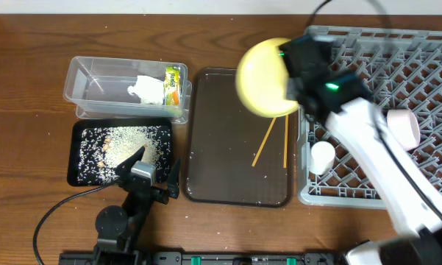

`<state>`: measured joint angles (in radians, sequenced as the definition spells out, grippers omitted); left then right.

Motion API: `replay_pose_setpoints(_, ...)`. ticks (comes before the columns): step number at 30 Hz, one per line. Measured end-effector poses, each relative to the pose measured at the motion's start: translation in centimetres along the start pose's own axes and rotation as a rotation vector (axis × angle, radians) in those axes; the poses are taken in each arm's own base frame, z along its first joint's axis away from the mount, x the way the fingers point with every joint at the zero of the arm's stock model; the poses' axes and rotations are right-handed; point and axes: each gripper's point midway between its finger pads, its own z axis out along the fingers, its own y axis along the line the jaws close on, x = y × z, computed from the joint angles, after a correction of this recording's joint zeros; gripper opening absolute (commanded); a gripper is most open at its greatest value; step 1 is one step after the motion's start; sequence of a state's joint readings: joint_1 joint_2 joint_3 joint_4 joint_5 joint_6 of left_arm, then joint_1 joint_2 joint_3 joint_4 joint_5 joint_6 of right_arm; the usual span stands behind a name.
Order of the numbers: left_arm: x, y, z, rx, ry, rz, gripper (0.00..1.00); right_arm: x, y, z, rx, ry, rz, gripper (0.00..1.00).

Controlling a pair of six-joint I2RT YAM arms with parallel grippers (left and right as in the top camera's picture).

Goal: Sort waste into correct bins and load items into the dishwasher rack
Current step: 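Stand the yellow plate upright in the back of the dish rack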

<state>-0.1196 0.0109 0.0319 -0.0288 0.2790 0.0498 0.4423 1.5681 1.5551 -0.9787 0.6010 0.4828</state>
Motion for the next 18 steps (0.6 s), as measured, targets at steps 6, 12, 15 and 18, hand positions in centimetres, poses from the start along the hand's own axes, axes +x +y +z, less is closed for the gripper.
replay_pose_setpoints(6,0.0,0.0,0.0,0.0,0.0,0.0,0.91,-4.8,-11.6,-3.9,0.471,-0.218,-0.021,0.01)
replay_pose_setpoints(12,0.0,0.0,0.0,0.0,0.0,0.0,0.91,-5.6,-19.4,-4.5,0.8,-0.207,0.003,0.01)
replay_pose_setpoints(15,0.0,0.0,0.0,0.0,0.0,0.0,0.91,-5.8,-21.7,-4.1,0.886,-0.197,0.038,0.01)
replay_pose_setpoints(18,0.0,0.0,0.0,0.0,0.0,0.0,0.91,-6.2,-22.3,-3.0,0.925,-0.193,0.051,0.01)
